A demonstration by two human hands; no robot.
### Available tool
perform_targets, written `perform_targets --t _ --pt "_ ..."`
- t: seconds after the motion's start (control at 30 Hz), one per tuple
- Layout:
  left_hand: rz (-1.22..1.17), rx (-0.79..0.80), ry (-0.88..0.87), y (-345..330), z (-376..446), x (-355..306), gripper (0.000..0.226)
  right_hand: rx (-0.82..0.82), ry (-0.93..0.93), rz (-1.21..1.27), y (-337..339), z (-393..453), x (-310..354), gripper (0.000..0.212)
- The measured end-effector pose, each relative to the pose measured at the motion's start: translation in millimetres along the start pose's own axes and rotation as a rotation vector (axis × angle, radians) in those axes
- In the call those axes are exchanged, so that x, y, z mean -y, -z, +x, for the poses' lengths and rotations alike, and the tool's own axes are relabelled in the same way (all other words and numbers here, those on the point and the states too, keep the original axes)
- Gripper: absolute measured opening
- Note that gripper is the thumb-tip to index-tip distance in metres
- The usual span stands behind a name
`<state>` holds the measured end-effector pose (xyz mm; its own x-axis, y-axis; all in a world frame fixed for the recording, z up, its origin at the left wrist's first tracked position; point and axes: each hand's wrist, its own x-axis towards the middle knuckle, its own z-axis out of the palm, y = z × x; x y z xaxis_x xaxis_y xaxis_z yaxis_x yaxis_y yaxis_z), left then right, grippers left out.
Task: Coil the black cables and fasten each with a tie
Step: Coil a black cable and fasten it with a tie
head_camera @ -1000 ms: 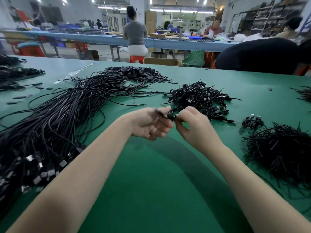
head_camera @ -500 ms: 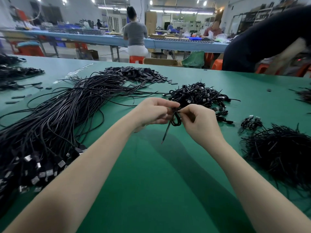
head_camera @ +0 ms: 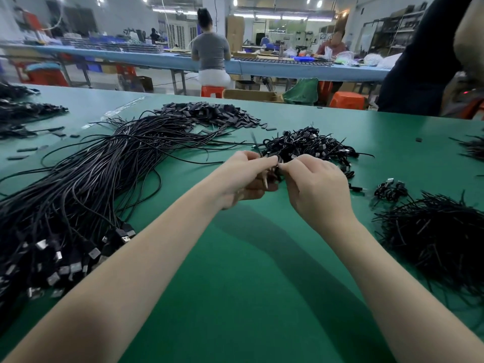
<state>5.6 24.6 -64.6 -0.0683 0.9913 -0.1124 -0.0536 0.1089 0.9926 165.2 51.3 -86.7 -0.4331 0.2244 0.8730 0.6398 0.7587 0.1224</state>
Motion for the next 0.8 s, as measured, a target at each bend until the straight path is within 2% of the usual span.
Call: perform_targets --t 0.07,0.13,0.17,0.33,0.4,0.5,0.53,0.57,0.63,0.8 --pt "-0.077 -0.031 0.046 0.7 -1.0 -2.4 0.020 -0.005 0.060 -0.051 -1.3 -0.9 1.7 0.006" --pt "-0.009 -0.009 0.019 4.8 -3.4 -3.8 0.007 -0.010 0.064 -0.053 -1.9 -1.1 3.2 0.006" --pt "0.030 0.030 -0.019 6.0 -5.3 -5.2 0.010 -0.015 0.040 -0.029 -1.5 -1.0 2.5 0.005" --pt "0.327 0.196 -0.233 9.9 -8.9 -7.3 0.050 -0.007 -0.103 0.107 1.8 -0.7 -10.0 0.006" --pt "0.400 0.163 -0.338 9.1 -7.4 -3.4 0.050 -0.004 -0.109 0.120 0.5 -1.3 -8.7 0.006" --pt "0.589 -0.013 -0.501 6.6 -5.7 -1.6 0.011 -0.029 -0.094 0.095 -2.6 -1.4 -5.0 0.003" --pt "0.688 -0.069 -0.536 6.7 -3.5 0.1 0.025 -0.045 -0.088 0.087 -3.6 -1.7 -4.3 0.007" --pt "0.733 -0.098 -0.537 5.9 -1.3 2.2 0.039 -0.061 -0.081 0.083 -4.5 -2.1 -4.1 0.011" --pt "0.634 -0.079 -0.417 1.6 -0.2 4.6 0.048 -0.094 -0.065 0.071 -5.2 -2.0 -5.4 0.018" --pt "0.259 -0.020 -0.163 -14.6 -2.2 6.0 0.020 -0.108 0.025 0.042 -6.1 -6.0 -5.5 0.015"
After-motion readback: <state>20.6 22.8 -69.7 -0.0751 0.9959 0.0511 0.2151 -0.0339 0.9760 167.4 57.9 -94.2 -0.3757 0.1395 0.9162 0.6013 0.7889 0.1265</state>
